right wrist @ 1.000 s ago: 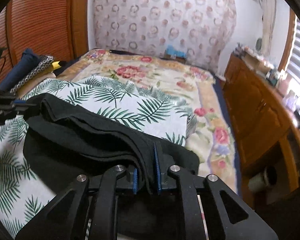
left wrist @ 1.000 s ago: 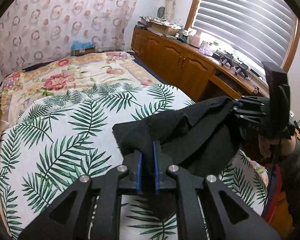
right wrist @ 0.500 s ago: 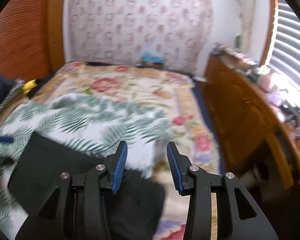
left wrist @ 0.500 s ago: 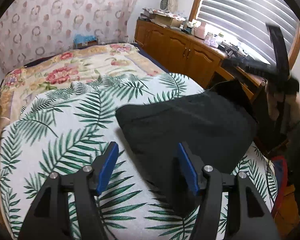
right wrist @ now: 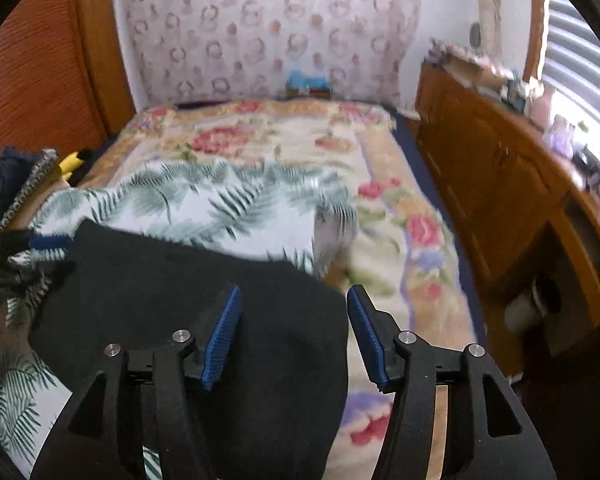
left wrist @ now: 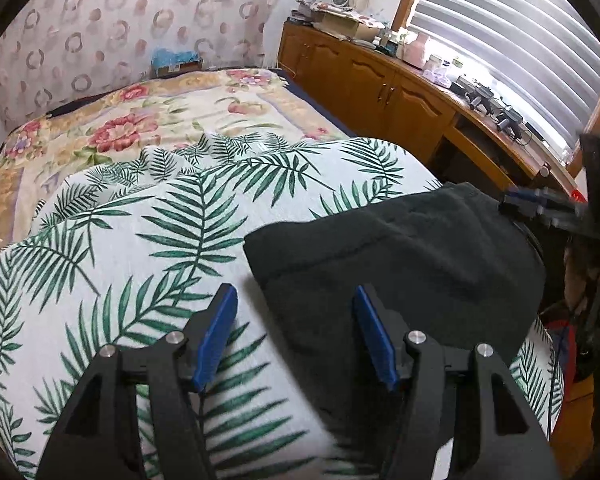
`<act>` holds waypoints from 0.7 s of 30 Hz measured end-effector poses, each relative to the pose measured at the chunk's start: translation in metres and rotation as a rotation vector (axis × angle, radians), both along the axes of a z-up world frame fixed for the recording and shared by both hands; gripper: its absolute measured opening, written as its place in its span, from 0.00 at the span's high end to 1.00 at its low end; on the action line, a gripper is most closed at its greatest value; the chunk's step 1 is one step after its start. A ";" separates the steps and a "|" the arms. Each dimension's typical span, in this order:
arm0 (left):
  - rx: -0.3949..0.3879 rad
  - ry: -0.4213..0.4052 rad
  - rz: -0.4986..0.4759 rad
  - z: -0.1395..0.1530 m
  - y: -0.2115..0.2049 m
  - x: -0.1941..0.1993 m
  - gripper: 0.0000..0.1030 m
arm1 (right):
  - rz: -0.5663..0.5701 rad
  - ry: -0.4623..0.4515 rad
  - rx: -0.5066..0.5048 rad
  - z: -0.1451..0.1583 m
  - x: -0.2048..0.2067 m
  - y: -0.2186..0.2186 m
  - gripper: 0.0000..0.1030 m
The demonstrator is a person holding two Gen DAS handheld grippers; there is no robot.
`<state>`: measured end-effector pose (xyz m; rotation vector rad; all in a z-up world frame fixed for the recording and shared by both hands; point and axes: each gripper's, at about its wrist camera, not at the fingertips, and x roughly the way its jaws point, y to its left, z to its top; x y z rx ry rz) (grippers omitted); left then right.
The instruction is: Fold small clothes
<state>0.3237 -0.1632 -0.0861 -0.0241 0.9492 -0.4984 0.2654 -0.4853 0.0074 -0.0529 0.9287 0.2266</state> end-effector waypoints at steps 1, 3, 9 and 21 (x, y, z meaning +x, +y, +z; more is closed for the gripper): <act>-0.006 0.006 -0.001 -0.001 0.000 0.002 0.41 | -0.011 0.024 0.015 -0.007 0.002 -0.005 0.45; -0.015 0.017 -0.004 -0.004 -0.002 0.006 0.42 | -0.015 0.045 0.026 -0.015 0.002 -0.009 0.45; -0.039 0.043 -0.004 -0.012 -0.005 0.010 0.42 | -0.036 0.063 0.063 -0.028 0.001 -0.018 0.34; -0.090 0.044 -0.017 -0.012 -0.007 0.012 0.48 | -0.022 0.186 0.305 -0.049 0.017 -0.036 0.34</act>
